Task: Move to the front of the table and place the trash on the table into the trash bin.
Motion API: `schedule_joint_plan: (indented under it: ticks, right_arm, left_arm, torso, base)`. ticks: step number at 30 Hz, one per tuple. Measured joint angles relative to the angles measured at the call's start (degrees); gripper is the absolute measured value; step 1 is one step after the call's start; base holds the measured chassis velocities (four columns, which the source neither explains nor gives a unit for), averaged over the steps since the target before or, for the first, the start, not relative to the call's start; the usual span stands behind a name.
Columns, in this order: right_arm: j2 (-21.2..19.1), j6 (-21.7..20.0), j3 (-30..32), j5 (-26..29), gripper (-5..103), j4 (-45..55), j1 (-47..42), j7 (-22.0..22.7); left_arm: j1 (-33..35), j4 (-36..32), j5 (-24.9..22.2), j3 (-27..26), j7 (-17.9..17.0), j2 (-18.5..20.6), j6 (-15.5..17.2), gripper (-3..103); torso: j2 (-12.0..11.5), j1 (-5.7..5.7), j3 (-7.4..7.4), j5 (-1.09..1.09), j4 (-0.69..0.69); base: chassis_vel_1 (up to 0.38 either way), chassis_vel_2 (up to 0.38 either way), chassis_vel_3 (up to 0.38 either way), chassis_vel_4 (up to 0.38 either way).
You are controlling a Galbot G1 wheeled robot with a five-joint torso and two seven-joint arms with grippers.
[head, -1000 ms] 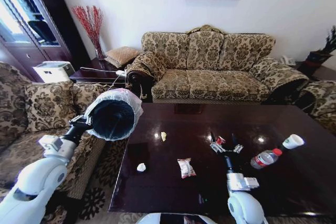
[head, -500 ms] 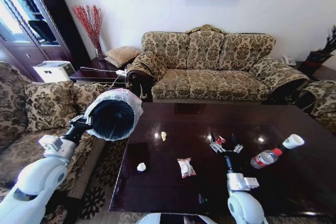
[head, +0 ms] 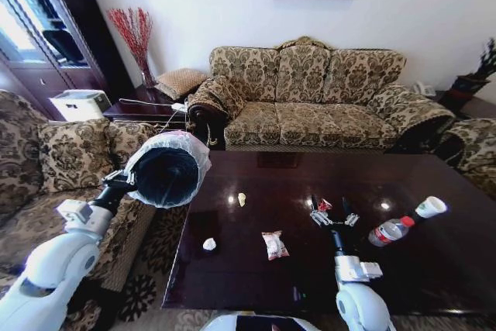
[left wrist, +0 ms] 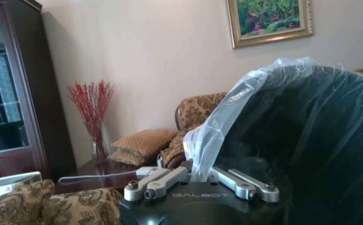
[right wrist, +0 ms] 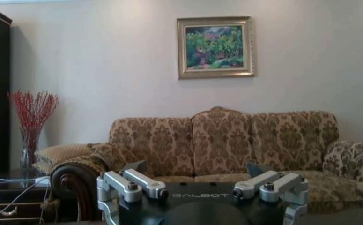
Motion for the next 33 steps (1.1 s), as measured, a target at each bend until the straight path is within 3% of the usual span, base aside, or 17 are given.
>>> schedule_joint_plan:
  ticks: [33]
  right_arm:
    - [0.0,0.0,0.0,0.0,100,0.0,0.0,0.0]
  left_arm:
    - [0.0,0.0,0.0,0.0,0.0,0.0,0.0,0]
  torso:
    - [0.0,0.01,0.01,0.0,0.0]
  base:
    - [0.031,-0.03,-0.028,0.029]
